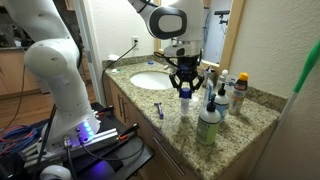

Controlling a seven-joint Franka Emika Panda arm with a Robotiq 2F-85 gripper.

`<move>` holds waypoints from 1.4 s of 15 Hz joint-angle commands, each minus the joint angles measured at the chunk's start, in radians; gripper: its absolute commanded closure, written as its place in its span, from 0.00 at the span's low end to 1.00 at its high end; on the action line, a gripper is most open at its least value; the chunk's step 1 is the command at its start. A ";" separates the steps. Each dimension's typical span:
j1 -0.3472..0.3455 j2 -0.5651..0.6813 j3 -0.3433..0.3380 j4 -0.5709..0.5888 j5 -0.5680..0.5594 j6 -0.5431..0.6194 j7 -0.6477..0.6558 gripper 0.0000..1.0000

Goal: Move all the bottles away from the sink

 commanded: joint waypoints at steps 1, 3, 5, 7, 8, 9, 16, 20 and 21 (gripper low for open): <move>-0.002 0.046 -0.005 0.012 0.003 0.037 0.043 0.84; 0.003 0.063 -0.009 0.014 0.018 0.059 0.063 0.84; 0.006 0.078 -0.011 0.010 0.023 0.085 0.088 0.84; 0.009 0.091 -0.011 0.006 0.022 0.104 0.111 0.84; 0.011 0.095 -0.011 0.006 0.022 0.108 0.123 0.84; 0.012 0.096 -0.010 0.006 0.018 0.108 0.136 0.84; 0.019 0.099 -0.017 0.007 0.050 0.107 0.114 0.08; 0.027 0.107 -0.018 0.002 0.082 0.165 0.086 0.00; 0.030 0.108 -0.018 0.001 0.091 0.185 0.073 0.00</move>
